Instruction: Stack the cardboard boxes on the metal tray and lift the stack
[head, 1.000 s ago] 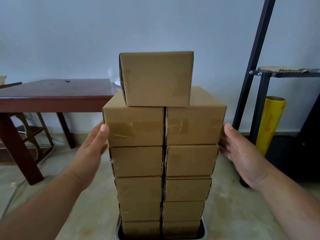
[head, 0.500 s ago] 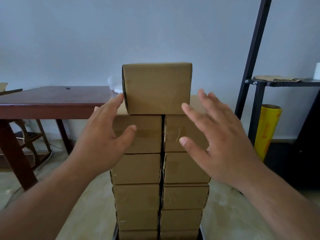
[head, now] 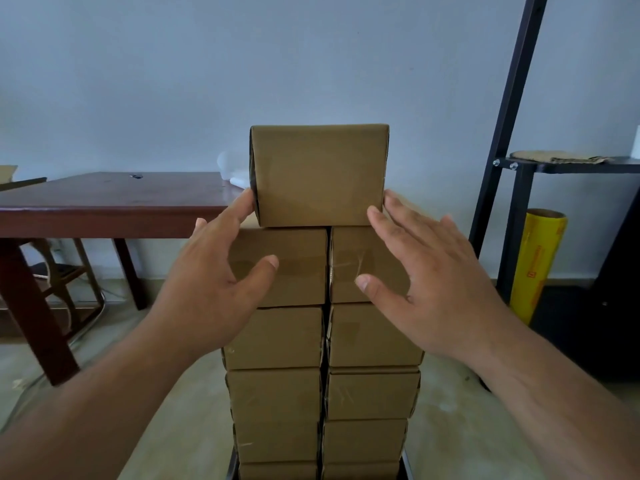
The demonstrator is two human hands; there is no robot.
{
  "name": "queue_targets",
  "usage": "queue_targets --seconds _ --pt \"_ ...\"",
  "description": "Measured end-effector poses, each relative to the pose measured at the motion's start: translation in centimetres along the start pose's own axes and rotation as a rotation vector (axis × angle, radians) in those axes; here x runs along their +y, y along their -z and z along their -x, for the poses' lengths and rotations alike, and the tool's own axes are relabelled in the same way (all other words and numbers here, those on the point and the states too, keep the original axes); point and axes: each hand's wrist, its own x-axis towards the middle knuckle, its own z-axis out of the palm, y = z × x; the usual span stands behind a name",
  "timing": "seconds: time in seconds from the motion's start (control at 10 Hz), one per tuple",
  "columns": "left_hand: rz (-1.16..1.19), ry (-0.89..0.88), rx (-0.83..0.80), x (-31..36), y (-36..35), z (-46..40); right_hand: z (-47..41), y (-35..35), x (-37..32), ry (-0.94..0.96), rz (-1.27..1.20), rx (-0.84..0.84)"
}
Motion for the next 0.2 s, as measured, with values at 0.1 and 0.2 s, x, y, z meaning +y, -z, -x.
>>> queue_targets --seconds 0.1,0.2 --pt "0.014 -0.01 0.015 -0.04 0.02 0.06 0.39 0.03 0.29 0.018 0.008 0.007" --pt "0.004 0.015 0.058 0.01 0.15 0.13 1.23 0.14 0.41 0.037 0.0 0.024"
